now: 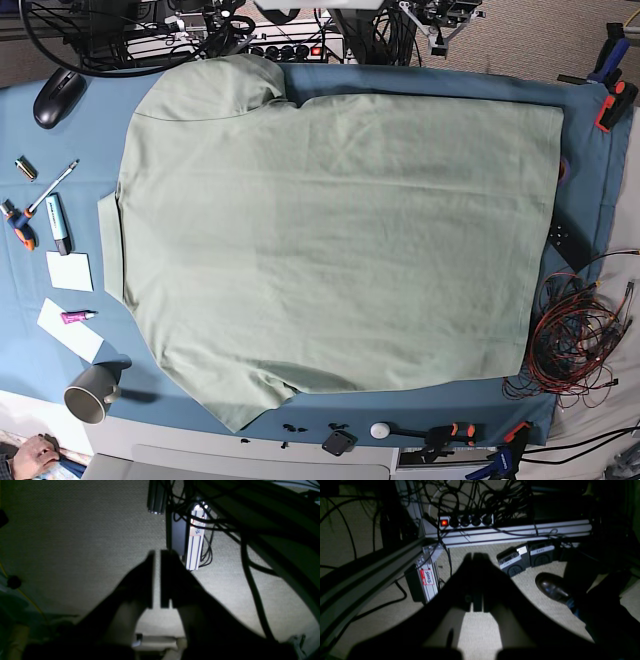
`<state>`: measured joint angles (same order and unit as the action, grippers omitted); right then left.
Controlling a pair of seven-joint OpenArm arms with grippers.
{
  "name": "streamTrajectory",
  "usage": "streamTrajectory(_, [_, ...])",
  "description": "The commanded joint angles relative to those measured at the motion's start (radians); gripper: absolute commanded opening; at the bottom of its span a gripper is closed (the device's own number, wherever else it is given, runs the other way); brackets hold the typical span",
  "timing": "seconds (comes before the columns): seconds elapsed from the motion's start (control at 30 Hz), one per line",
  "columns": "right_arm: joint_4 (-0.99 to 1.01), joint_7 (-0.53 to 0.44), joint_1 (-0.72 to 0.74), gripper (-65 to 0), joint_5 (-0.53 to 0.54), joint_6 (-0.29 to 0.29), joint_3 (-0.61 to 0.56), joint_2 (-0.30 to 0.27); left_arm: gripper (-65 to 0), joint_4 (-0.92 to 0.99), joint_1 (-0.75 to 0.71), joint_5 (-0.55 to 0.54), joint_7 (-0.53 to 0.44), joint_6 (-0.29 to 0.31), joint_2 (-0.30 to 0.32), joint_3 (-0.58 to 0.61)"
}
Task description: Fold the T-shirt properly
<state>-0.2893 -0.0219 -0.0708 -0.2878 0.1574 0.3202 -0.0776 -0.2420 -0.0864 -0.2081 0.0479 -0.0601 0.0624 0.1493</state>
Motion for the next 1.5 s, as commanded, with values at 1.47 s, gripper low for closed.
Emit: streamTrajectory(1.47, [-1.469, 0.819, -0.675, -53.1, 1.426, 0.366, 0.641, 0.029, -59.3, -1.720, -1.069, -0.333, 0.428, 0.529, 0.290, -0.248])
